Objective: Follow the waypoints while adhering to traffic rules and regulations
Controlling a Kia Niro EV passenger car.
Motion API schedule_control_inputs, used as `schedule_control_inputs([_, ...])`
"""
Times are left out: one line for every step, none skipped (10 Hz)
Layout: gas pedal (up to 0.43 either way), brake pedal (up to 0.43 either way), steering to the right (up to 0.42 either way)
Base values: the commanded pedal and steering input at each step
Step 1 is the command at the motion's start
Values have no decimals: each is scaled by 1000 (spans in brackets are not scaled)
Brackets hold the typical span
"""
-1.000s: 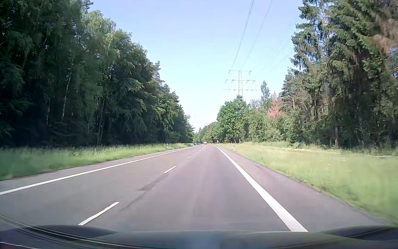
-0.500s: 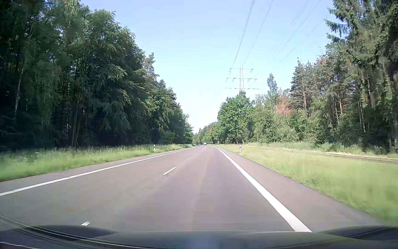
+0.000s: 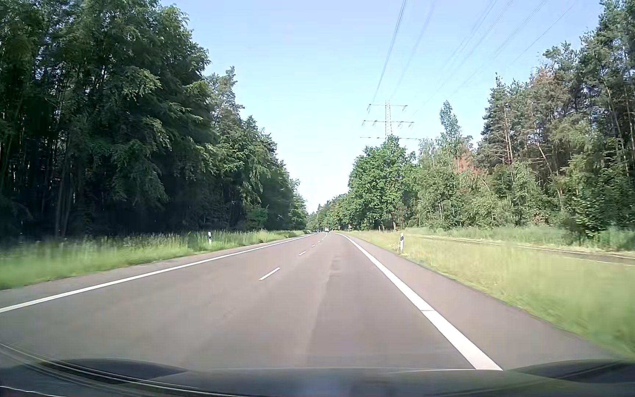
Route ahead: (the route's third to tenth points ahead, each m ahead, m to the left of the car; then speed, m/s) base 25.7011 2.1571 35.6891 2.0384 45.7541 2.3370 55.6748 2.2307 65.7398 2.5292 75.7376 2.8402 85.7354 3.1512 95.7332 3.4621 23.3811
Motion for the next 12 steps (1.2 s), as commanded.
schedule_control_inputs([189, 30, -1])
schedule_control_inputs([189, 30, 0])
schedule_control_inputs([189, 30, 0])
schedule_control_inputs([189, 30, 0])
schedule_control_inputs([189, 30, 0])
schedule_control_inputs([189, 30, -1])
schedule_control_inputs([189, 24, 0])
schedule_control_inputs([189, 30, 0])
schedule_control_inputs([189, 30, -1])
schedule_control_inputs([189, 30, 0])
schedule_control_inputs([189, 30, -1])
schedule_control_inputs([189, 30, 0])
